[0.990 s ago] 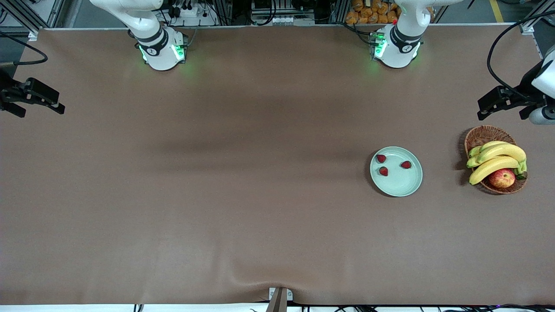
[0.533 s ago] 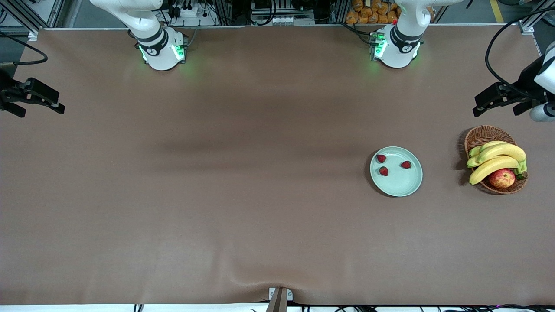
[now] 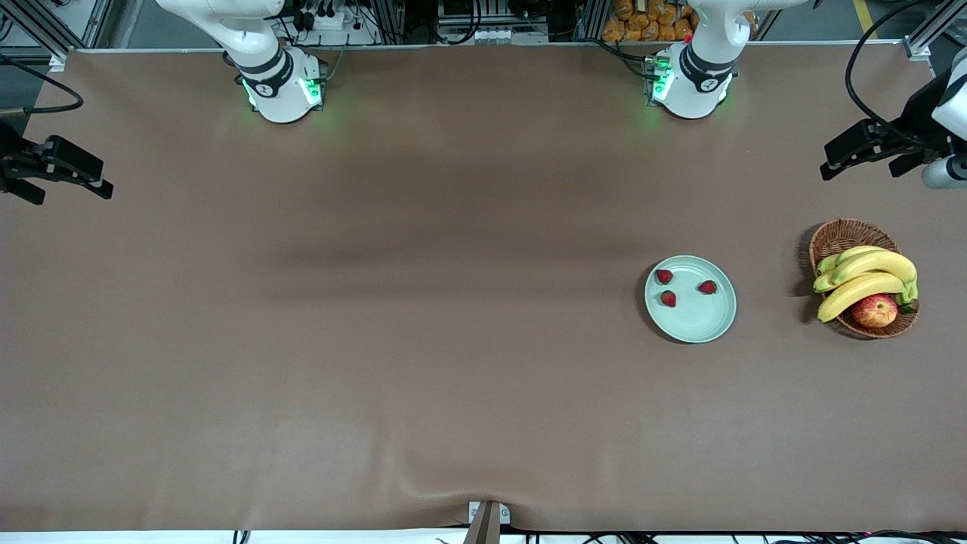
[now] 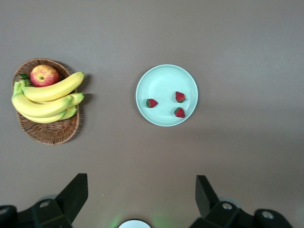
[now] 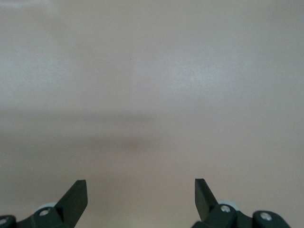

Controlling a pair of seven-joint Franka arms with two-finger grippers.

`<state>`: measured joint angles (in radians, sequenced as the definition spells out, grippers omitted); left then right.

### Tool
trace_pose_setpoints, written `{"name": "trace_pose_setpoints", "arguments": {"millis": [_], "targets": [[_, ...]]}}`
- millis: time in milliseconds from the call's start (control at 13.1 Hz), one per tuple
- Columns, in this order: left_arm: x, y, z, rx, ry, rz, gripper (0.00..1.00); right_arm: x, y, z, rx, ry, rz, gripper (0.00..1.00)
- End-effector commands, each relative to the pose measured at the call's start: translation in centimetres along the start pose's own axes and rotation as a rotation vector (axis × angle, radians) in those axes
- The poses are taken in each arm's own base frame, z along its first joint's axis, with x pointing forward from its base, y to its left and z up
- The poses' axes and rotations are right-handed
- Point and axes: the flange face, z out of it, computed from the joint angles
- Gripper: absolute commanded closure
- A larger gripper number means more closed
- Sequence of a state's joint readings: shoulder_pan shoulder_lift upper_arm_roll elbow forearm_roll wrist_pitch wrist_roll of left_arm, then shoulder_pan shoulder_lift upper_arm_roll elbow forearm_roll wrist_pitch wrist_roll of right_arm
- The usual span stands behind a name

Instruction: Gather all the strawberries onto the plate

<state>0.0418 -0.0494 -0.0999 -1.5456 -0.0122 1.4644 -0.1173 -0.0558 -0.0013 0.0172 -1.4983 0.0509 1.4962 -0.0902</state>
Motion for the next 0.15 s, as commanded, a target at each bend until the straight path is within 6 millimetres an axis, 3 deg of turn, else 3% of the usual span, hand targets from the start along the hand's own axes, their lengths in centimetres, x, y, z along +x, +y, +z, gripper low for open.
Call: {"name": "trace_pose_setpoints", "arguments": {"millis": [0,76], "targets": [[-0.64,-0.35,-0.38,0.058,0.003,0.0,0.0,-0.01,0.2,-0.37,0.009,0.0,-0.006,0.0],[-0.67,-0.04,-0.38,0.06,0.004,0.006,0.0,-0.01,0.2,-0.37,0.009,0.0,-0.006,0.0]]}}
